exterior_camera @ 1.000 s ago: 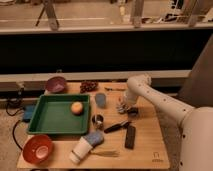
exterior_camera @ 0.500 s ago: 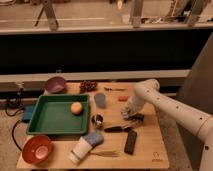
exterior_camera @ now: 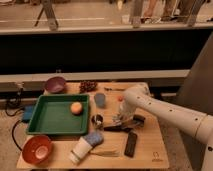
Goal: Wipe table surface with towel
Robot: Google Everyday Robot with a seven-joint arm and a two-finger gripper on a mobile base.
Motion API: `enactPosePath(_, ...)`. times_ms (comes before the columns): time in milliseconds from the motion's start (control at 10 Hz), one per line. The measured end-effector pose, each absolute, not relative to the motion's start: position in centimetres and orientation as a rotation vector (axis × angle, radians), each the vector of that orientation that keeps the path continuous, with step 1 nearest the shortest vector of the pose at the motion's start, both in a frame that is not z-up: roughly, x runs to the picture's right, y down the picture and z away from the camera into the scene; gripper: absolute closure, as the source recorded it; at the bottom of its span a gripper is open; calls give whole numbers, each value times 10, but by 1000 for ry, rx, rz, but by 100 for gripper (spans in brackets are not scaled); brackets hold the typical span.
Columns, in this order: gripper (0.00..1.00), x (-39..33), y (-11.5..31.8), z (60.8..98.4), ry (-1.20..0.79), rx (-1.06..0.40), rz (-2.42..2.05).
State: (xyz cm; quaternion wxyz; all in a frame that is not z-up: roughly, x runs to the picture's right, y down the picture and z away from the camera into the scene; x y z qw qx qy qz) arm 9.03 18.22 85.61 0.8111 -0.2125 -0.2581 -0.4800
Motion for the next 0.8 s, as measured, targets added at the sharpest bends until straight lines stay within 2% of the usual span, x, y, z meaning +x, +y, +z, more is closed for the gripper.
enactPosePath(300,100,66,182,858,-577,-437,-1086)
enactPosePath(800,100,32,146,875,-607,-388,-1134)
